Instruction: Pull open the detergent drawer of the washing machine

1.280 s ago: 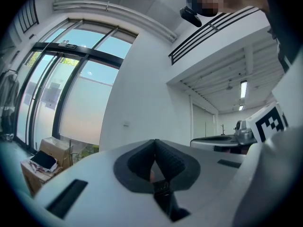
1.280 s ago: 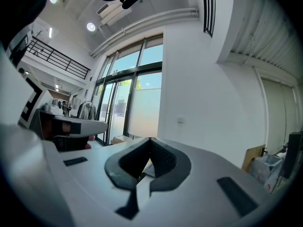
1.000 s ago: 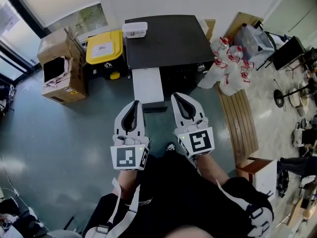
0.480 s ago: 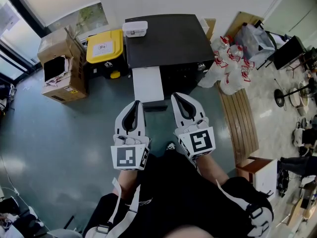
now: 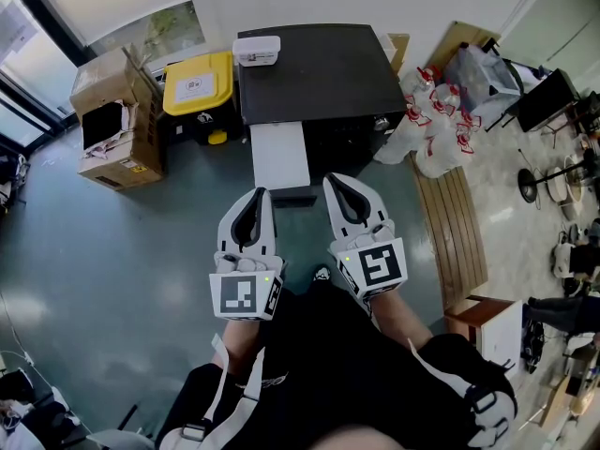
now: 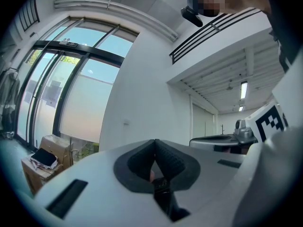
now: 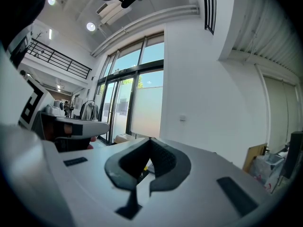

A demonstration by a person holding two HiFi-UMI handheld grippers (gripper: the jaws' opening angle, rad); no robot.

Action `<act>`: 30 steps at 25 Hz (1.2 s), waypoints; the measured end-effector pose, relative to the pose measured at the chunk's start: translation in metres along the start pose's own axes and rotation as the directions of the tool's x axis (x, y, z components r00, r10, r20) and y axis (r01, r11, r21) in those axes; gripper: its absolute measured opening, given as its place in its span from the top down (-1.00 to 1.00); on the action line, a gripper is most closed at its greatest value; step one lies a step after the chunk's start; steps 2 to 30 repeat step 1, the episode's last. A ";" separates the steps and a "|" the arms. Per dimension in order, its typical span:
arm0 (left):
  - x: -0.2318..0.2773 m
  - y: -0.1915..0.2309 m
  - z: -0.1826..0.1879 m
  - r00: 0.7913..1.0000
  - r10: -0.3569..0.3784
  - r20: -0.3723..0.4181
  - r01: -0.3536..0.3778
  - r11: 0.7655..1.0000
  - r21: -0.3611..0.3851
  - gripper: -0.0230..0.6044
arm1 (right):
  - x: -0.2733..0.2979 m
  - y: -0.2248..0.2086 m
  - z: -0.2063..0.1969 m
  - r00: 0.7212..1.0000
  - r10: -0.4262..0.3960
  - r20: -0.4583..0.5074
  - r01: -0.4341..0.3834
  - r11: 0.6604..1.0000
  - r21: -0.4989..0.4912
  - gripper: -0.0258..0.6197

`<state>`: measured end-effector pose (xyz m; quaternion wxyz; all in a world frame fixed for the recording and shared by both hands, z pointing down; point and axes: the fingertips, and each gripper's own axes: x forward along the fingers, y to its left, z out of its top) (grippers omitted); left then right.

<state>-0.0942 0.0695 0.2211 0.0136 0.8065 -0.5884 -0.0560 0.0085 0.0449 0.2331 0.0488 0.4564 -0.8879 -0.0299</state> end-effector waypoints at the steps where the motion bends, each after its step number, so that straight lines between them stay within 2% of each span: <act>1: 0.000 0.000 0.000 1.000 -0.001 -0.001 0.001 1.000 0.000 0.86 | 0.000 0.001 0.000 1.000 0.000 -0.002 0.000 1.000 -0.001 0.90; 30: 0.000 0.000 0.000 1.000 -0.001 -0.001 0.001 1.000 0.000 0.86 | 0.000 0.001 0.000 1.000 0.000 -0.002 0.000 1.000 -0.001 0.90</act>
